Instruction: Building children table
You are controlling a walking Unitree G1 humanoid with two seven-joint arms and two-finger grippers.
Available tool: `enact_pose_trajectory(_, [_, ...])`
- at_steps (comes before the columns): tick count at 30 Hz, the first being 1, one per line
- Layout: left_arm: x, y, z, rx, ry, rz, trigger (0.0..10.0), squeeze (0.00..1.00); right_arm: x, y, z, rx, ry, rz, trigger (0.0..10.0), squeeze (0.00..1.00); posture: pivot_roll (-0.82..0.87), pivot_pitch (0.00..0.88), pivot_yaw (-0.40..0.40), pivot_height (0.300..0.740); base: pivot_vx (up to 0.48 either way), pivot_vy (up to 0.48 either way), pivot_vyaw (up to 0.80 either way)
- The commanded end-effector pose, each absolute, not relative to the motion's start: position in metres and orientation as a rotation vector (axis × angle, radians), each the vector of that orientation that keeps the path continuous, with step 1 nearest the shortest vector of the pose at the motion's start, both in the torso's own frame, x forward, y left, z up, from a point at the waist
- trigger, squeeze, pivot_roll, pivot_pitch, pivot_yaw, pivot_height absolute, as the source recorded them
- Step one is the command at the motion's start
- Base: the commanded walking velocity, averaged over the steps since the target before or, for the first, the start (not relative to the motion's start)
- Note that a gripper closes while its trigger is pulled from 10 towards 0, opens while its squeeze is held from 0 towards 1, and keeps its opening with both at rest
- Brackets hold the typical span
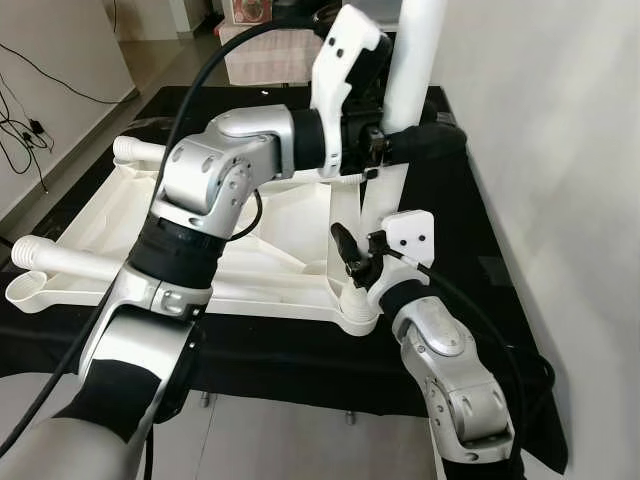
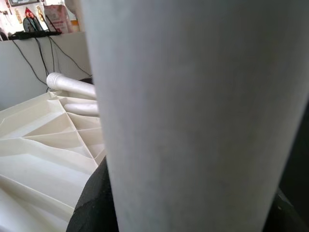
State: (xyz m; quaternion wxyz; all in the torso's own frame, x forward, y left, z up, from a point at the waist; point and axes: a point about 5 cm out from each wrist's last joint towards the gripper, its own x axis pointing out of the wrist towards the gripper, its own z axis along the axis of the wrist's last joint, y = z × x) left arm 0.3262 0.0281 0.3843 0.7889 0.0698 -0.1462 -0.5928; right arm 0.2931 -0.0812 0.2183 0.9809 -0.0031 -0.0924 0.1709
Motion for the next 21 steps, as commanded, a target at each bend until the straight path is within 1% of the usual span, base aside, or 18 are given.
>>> enact_pose_trajectory(1, [0.33,0.031,0.386,0.164,-0.322,-1.245,0.0,0.0,0.289,-0.062,0.21,0.014,-0.151,0.456,10.0,0.0,0.01,0.12,0.033,0.74,0.0,0.0,0.0])
enact_pose_trajectory(8, [0.33,0.03,0.384,0.164,-0.317,-1.252,0.0,0.0,0.294,-0.064,0.212,-0.011,-0.149,0.473,10.0,0.0,0.01,0.114,0.029,0.74,0.0,0.0,0.0])
enact_pose_trajectory(9, [0.33,0.031,0.383,0.164,-0.316,-1.254,0.0,0.0,0.296,-0.067,0.214,-0.016,-0.154,0.485,10.0,0.29,0.01,0.113,0.028,0.74,0.0,0.0,0.0])
enact_pose_trajectory(10, [0.33,0.031,0.383,0.161,-0.313,-1.258,0.0,0.0,0.3,-0.071,0.218,-0.016,-0.162,0.505,10.0,1.0,0.0,0.113,0.027,0.74,0.0,0.0,0.0])
enact_pose_trajectory(13, [0.33,0.031,0.382,0.16,-0.312,-1.261,0.0,0.0,0.303,-0.074,0.221,-0.014,-0.168,0.52,10.0,1.0,0.0,0.113,0.026,0.74,0.0,0.0,0.0])
enact_pose_trajectory(14, [0.33,0.031,0.381,0.16,-0.311,-1.264,0.0,0.0,0.307,-0.077,0.226,-0.002,-0.174,0.564,10.0,1.0,0.0,0.113,0.026,0.74,0.0,0.0,0.0])
enact_pose_trajectory(15, [0.33,0.031,0.381,0.16,-0.311,-1.264,0.0,0.0,0.307,-0.077,0.226,-0.002,-0.174,0.564,10.0,1.0,0.0,0.113,0.026,0.74,0.0,0.0,0.0])
enact_pose_trajectory(17, [0.33,0.03,0.38,0.158,-0.308,-1.274,0.0,0.0,0.318,-0.084,0.239,-0.021,-0.189,0.681,10.0,1.0,0.0,0.114,0.028,0.74,0.0,0.0,0.0])
enact_pose_trajectory(18, [0.33,0.03,0.38,0.158,-0.308,-1.274,0.0,0.0,0.318,-0.084,0.239,-0.021,-0.189,0.681,10.0,1.0,0.0,0.114,0.028,0.74,0.0,0.0,0.0])
enact_pose_trajectory(20, [0.329,0.028,0.379,0.154,-0.306,-1.284,0.0,0.0,0.326,-0.09,0.253,-0.065,-0.185,0.852,10.0,1.0,0.0,0.121,0.025,0.74,0.0,0.0,0.0])
enact_pose_trajectory(21, [0.329,0.027,0.378,0.15,-0.306,-1.288,0.0,0.0,0.328,-0.092,0.256,-0.11,-0.173,0.934,10.0,0.75,0.0,0.122,0.023,0.74,0.0,0.0,0.0])
